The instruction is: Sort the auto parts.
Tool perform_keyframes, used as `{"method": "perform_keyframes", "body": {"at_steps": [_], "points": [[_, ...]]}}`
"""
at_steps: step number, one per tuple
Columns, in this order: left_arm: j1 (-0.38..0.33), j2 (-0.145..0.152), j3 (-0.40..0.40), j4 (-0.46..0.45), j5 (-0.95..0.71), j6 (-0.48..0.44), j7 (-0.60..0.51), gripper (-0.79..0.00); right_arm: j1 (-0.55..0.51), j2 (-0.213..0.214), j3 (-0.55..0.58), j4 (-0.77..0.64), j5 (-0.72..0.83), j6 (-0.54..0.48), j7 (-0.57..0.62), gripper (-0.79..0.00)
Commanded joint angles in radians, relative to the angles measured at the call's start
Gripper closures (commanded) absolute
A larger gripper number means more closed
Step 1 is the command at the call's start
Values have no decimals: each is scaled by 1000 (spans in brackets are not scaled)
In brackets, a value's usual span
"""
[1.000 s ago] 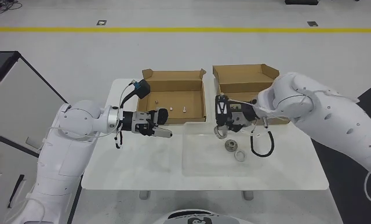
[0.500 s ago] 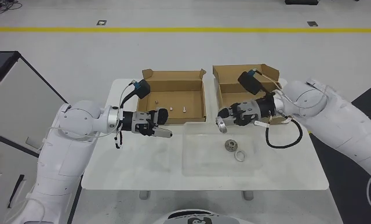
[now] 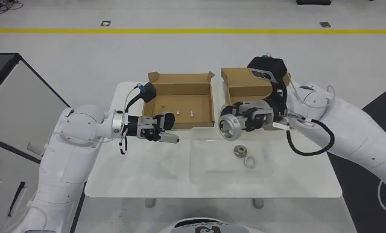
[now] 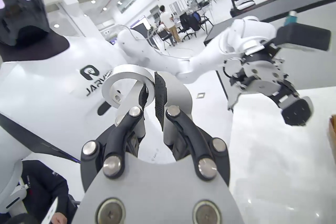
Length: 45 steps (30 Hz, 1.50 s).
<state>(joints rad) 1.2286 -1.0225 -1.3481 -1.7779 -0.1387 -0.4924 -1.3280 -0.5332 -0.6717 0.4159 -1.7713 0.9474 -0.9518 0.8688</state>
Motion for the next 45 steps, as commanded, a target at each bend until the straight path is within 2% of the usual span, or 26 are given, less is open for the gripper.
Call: {"method": "perform_keyframes", "body": {"at_steps": [1,17,19,24,32,41,45], "points": [[0,0,0,0,0,0,0,-785,1,-5,3,-16,39,3,3,0],[0,0,0,0,0,0,0,-785,-7,-4,25,-15,9,25,-22,0],[0,0,0,0,0,0,0,-785,-41,-3,42,-30,61,6,-55,0],[0,0,0,0,0,0,0,-785,-99,5,90,-30,160,-17,-20,0],[0,0,0,0,0,0,0,-785,-169,-5,198,-125,408,60,59,0],[0,0,0,0,0,0,0,-785,-256,-60,346,-171,644,217,217,0],[0,0,0,0,0,0,0,-785,-302,-93,409,-152,661,257,257,0]]}}
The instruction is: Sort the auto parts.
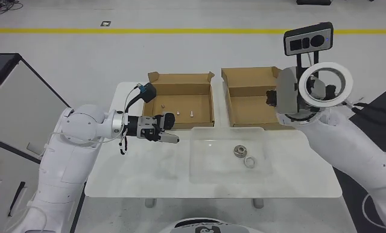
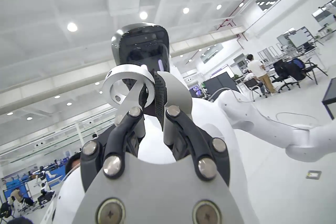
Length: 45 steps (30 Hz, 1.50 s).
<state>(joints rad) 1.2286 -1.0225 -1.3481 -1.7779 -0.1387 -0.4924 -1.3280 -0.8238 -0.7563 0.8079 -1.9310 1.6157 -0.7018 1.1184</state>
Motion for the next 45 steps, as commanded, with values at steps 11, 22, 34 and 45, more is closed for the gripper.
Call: {"method": "perform_keyframes", "body": {"at_steps": [11,22,34,45], "points": [[0,0,0,0,0,0,0,-785,-39,-43,114,84,-400,9,-80,0],[0,0,0,0,0,0,0,-785,-105,-70,141,40,-369,39,-116,0],[0,0,0,0,0,0,0,-785,-138,-107,197,85,-278,73,-37,0],[0,0,0,0,0,0,0,-785,-145,-119,253,62,-585,126,-150,0]]}}
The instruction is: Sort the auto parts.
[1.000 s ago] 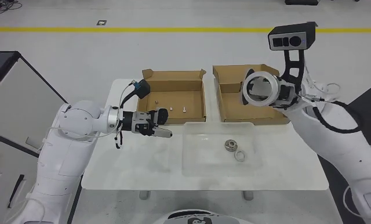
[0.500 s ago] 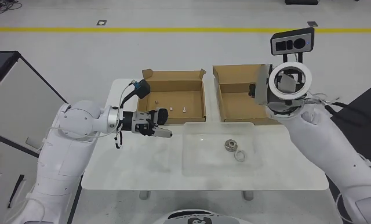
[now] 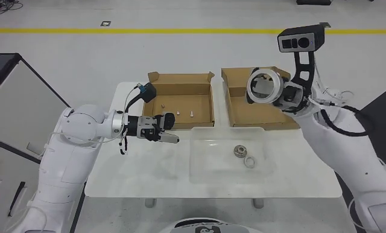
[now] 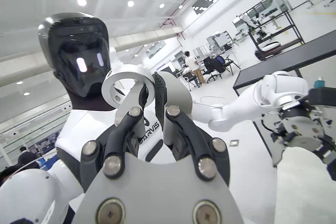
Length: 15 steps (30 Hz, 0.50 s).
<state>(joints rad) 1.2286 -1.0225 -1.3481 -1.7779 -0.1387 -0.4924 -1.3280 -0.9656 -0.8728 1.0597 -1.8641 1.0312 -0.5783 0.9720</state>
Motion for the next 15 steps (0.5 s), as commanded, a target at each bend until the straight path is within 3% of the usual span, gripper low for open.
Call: {"method": "perform_keyframes", "body": {"at_steps": [1,8,15], "points": [[0,0,0,0,0,0,0,-785,-8,-5,0,-9,11,4,-3,0],[0,0,0,0,0,0,0,-785,-36,-29,-8,-20,222,15,74,0],[0,0,0,0,0,0,0,-785,-49,-45,0,-10,308,40,126,0]]}}
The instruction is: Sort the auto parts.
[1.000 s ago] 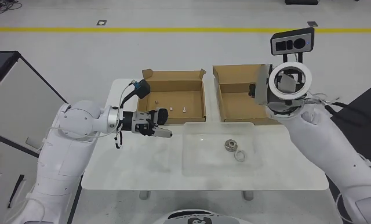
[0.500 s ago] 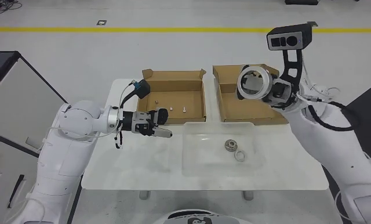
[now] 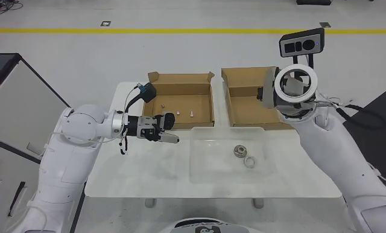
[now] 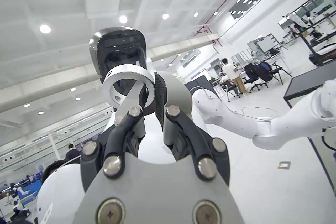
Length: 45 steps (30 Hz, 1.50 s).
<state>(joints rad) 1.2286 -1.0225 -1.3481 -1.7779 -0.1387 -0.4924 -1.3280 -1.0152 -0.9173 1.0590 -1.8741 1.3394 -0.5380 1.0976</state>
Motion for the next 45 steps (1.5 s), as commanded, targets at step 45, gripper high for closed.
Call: {"method": "perform_keyframes", "body": {"at_steps": [45], "points": [[0,0,0,0,0,0,0,-785,-2,125,364,63,-1778,345,42,0]]}}
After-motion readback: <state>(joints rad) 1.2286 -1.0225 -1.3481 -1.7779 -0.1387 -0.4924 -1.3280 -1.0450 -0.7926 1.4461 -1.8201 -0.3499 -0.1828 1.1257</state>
